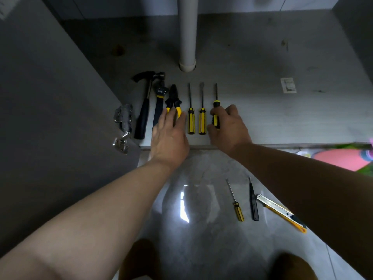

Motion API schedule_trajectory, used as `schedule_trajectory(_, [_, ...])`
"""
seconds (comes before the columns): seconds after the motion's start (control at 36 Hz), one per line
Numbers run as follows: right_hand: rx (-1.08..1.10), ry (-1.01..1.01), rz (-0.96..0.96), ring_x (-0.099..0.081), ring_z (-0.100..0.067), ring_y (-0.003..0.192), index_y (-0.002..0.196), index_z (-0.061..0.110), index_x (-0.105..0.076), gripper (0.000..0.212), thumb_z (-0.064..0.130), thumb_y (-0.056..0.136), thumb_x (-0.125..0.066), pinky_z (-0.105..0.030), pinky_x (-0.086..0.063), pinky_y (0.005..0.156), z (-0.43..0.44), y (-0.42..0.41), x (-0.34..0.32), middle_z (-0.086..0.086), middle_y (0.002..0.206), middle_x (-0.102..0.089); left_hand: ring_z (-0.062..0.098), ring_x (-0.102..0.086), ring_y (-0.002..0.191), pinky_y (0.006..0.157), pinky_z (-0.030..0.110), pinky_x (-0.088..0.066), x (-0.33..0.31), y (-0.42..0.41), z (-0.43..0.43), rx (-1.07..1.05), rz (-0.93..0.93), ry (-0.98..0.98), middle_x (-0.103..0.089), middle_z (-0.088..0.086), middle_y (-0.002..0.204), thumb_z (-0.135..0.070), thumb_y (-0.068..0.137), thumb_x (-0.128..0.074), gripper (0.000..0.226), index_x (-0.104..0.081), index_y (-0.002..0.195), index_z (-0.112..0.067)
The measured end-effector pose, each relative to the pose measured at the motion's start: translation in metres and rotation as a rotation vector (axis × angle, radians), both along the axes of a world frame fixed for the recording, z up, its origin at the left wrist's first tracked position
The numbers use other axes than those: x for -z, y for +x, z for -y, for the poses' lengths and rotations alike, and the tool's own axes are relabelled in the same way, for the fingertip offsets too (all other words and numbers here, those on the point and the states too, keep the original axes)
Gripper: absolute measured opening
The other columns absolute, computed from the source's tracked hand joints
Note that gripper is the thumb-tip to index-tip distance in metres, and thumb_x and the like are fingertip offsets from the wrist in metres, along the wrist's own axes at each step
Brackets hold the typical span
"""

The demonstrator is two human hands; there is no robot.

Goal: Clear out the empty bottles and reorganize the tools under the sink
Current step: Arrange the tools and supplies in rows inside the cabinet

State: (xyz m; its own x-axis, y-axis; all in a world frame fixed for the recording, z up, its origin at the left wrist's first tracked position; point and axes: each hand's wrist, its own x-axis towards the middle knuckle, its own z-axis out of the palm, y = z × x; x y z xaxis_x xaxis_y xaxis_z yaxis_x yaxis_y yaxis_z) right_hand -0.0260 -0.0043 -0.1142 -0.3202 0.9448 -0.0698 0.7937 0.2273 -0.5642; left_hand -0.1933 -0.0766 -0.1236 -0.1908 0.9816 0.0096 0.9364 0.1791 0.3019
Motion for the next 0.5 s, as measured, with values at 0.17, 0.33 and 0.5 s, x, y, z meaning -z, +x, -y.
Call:
schedule_trajectory(0.17, [-0.044,0.037,0.013,-0.052,-0.027,0.105,0.138,0.026,-0.041,0.054,0.034,0.09,-0.064,-0.038,-0.052,0.087,0.001,0.008,-0.003,-0.008,0.123,-0.038,0.026,-0.027,0.147,0.116,0.041,-0.029,-0.006,0.009,0.007,0.005,-0.034,0.103,-0.034,0.007,0.155,-0.015,0.088,-0.056,0.059,-0.044,0.146,-0.019])
schedule_trajectory(0.33, [-0.201,0.13,0.094,-0.053,-0.017,0.084,0.122,0.022,-0.041,0.038,0.038,0.093,-0.06,-0.033,-0.05,0.068,0.007,0.045,-0.02,-0.003,0.114,-0.046,0.03,-0.052,0.108,0.089,0.04,-0.044,-0.006,0.028,0.028,0.352,-0.133,0.209,-0.053,0.009,0.119,-0.013,0.079,-0.058,0.041,-0.055,0.12,-0.014])
schedule_trajectory(0.5, [-0.561,-0.115,0.312,-0.058,-0.02,0.07,0.091,0.025,-0.051,0.009,0.031,0.097,-0.046,-0.033,-0.046,0.063,0.038,0.104,-0.029,0.0,0.082,-0.062,0.024,-0.051,0.096,0.079,0.034,-0.043,0.021,0.058,0.062,0.675,0.009,-0.105,-0.052,0.004,0.11,-0.012,0.087,-0.059,0.046,-0.053,0.132,-0.019])
